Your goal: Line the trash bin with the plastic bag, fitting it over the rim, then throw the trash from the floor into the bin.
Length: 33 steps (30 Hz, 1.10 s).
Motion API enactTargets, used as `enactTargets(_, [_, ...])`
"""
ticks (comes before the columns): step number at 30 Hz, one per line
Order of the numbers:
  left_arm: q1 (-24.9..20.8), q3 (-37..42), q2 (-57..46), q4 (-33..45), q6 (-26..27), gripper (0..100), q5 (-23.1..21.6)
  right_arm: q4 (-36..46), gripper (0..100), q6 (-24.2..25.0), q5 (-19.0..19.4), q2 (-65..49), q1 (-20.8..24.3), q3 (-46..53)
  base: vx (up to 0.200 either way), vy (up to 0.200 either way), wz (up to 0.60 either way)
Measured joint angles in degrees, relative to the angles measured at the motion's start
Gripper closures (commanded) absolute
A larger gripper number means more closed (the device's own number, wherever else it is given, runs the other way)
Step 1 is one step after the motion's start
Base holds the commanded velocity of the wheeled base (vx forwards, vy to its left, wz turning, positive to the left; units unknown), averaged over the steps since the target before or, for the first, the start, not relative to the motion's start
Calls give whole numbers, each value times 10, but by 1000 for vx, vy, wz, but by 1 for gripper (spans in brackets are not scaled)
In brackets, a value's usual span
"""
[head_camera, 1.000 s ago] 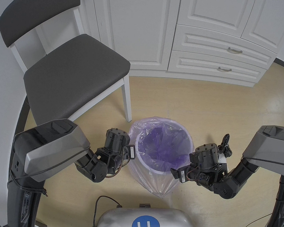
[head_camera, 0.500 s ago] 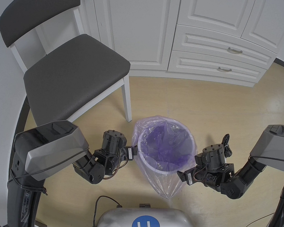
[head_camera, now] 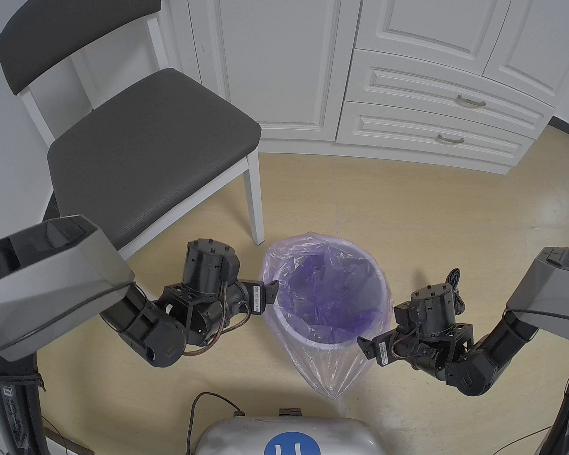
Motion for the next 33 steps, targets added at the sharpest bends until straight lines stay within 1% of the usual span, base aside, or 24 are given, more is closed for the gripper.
enactTargets(4, [-4, -50, -5, 40, 1, 0, -8, 0, 0, 0, 0, 0, -4, -2, 0, 0, 0])
enactTargets(11, [0, -214, 49, 127, 12, 0, -11, 3, 0, -5, 0, 3, -16, -4, 0, 0, 0])
enactTargets(16, [9, -316, 112, 187, 29, 0, -8, 6, 0, -33, 1, 4, -33, 0, 0, 0, 0])
enactTargets(18, [15, -341, 133, 207, 34, 0, -7, 7, 0, -50, 2, 5, -44, 3, 0, 0, 0])
enactTargets(22, [26, -377, 166, 212, 38, 0, -6, 10, 0, -67, 2, 9, -62, 8, 0, 0, 0])
enactTargets(30, [55, -456, 205, 213, 32, 0, -6, 10, 0, -74, 4, 28, -84, 2, 0, 0, 0])
enactTargets(33, [60, -464, 210, 213, 31, 0, -5, 10, 0, -74, 6, 35, -86, -2, 0, 0, 0])
